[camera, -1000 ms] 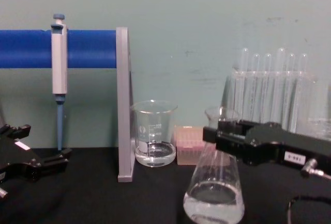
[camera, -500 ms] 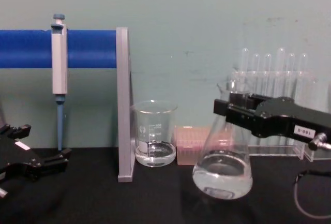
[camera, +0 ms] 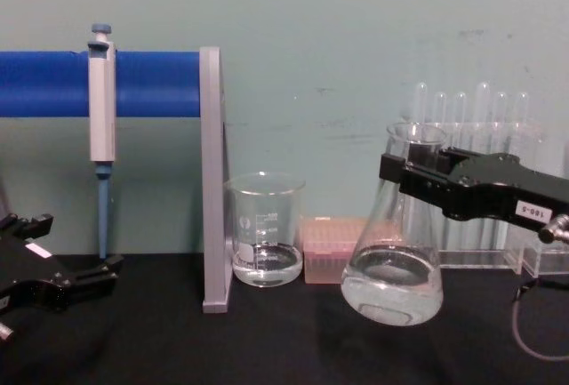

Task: Grasp the erlenmeyer flask with one hand, shake it three times, then place it back.

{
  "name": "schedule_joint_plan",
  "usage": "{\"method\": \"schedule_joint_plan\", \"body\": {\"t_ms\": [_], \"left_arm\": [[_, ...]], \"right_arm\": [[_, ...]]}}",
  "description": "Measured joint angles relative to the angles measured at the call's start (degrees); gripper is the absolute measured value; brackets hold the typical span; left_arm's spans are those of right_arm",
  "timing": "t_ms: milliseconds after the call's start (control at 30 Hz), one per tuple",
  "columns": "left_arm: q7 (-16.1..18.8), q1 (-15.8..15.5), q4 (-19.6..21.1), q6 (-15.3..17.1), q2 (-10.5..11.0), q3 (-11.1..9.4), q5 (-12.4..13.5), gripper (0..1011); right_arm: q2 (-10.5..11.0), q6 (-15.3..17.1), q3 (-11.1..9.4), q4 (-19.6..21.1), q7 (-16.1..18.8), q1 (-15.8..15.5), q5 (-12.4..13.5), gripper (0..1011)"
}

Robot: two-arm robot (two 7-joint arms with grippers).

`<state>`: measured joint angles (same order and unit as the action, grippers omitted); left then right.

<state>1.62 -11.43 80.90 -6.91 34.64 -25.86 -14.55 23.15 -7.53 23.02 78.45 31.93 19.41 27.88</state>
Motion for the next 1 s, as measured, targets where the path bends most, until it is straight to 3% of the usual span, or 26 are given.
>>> {"method": "schedule_joint_plan", "body": {"t_ms": [700, 1000], "left_arm": [[0.00, 0.00, 0.00, 0.00, 0.00, 0.00, 0.00, 1001], [0.00, 0.00, 0.00, 0.00, 0.00, 0.00, 0.00, 1001]], "right_arm": [[-0.77, 0.18, -0.53, 0.54, -0.11, -0.80, 0.47, 450], [-1.31, 0.17, 1.70, 1.34, 2.52, -0.69, 0.92, 450]]}}
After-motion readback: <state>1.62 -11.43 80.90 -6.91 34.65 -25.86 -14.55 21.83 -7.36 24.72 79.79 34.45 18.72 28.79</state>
